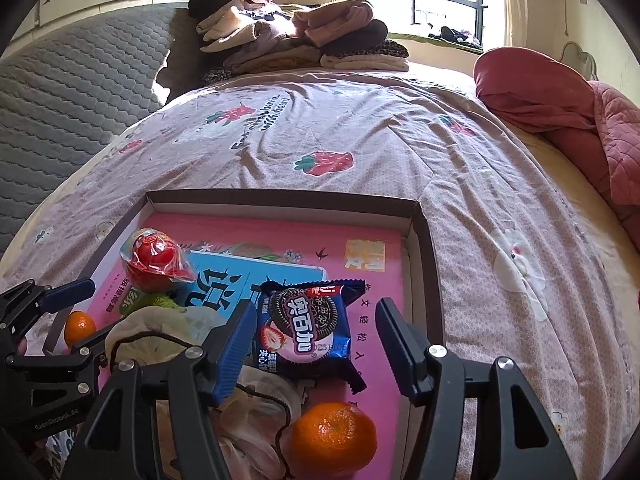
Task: Organize objects
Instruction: 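Release the QQ Egg bag in the tray with the left tool while the right tool lowers the cookies, then open the right tool to drop the cookie pack into the tray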
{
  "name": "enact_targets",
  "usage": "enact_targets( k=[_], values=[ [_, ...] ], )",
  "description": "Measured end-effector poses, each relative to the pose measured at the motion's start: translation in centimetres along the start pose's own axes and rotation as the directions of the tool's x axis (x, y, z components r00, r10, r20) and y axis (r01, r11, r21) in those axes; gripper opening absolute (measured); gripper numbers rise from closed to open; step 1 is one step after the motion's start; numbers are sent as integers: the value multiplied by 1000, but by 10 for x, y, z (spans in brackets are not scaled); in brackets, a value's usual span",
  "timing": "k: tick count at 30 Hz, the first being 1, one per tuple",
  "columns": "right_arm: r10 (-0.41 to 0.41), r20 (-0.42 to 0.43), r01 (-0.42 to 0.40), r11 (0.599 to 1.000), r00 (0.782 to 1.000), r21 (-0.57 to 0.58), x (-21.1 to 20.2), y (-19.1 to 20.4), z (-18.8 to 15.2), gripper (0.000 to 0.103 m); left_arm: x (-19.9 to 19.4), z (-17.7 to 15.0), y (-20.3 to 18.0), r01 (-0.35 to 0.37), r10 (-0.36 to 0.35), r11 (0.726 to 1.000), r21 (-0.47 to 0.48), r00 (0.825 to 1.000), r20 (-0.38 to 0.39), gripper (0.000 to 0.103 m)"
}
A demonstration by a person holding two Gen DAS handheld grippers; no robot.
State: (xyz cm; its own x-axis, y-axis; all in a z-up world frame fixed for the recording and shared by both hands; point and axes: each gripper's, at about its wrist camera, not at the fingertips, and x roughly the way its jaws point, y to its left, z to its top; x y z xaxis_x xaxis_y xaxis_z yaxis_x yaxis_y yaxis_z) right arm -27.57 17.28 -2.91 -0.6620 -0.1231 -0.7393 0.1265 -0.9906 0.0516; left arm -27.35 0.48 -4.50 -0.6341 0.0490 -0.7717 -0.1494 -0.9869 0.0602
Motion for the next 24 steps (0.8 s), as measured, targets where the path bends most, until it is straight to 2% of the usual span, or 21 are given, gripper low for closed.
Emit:
enact_targets(
  k=[4,19,24],
  values=[
    [-27,18,27,1000,999,3,-4,-3,3,62,-1,0,0,1,-1,1000,-5,1000,5,67],
    [-7,42,7,1000,999,12,-13,0,7,62,-12,5,-1,4,-3,1000,-15,999,32,68],
    [3,49,-3,1000,999,9,-19,4,7,62,-19,6,-3,-4,5,1000,-14,999,44,72]
  ],
)
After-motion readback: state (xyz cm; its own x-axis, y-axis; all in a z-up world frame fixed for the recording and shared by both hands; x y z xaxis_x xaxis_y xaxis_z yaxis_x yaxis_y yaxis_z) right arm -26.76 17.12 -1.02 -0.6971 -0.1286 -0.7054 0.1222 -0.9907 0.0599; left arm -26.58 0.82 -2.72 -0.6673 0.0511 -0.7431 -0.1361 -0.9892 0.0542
